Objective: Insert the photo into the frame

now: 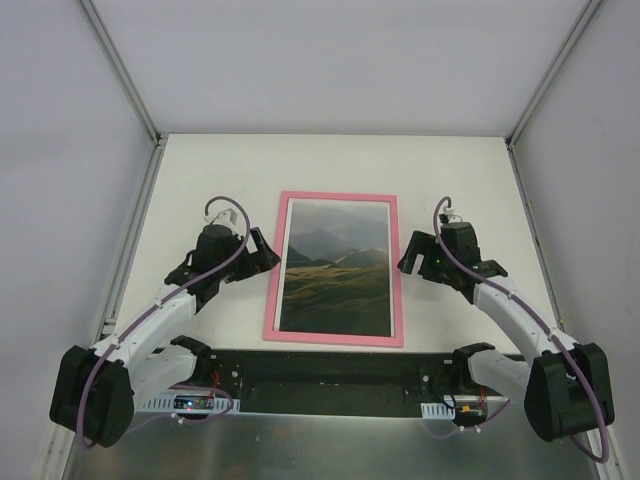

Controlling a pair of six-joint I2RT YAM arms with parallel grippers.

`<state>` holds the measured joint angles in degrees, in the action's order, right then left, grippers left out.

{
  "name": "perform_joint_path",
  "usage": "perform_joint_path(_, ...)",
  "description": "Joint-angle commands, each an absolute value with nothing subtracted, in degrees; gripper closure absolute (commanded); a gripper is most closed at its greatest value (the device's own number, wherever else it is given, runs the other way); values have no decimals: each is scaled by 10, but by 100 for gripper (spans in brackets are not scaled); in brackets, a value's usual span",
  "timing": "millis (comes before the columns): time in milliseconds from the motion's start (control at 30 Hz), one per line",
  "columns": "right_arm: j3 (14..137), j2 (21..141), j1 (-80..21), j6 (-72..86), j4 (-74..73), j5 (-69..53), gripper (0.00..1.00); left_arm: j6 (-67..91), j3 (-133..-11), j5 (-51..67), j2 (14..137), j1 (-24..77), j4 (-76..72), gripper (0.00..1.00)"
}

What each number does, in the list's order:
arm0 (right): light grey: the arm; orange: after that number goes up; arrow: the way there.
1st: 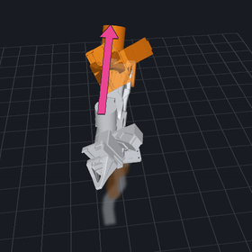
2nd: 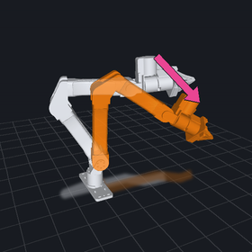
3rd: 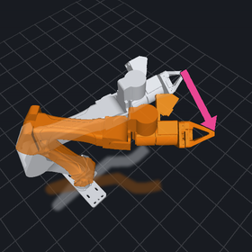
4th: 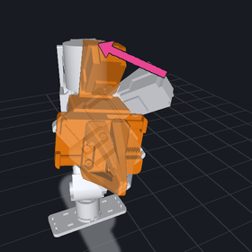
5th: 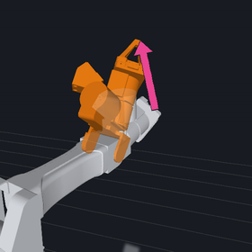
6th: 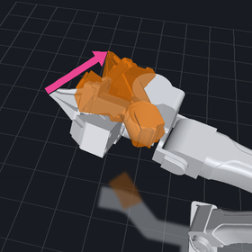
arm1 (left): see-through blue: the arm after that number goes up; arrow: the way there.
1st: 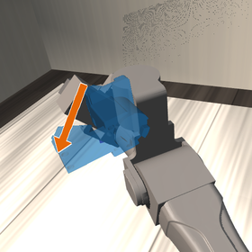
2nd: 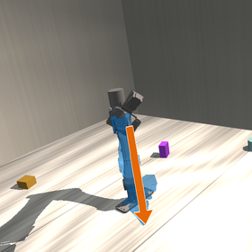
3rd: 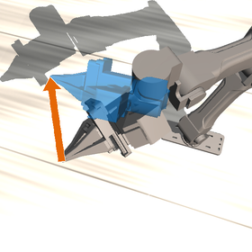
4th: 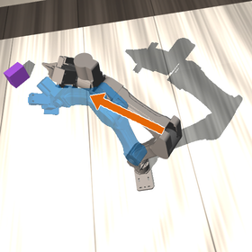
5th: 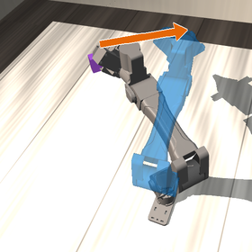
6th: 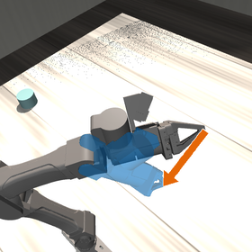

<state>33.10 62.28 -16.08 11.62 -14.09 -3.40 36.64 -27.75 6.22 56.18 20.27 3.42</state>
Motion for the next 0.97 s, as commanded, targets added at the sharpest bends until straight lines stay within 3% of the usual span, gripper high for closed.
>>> perform_joint_path(0, 332, 564, -164, 132, -161, -26, 4, 351, -288, 90, 547, 205, 57, 1)
perform_joint_path(400, 386, 475, -163, 129, -224, -9, 4, 363, -319, 70, 498, 205, 110, 1)
perform_joint_path(933, 379, 454, -163, 116, -229, -4, 4, 408, -326, 41, 480, 204, 119, 1)
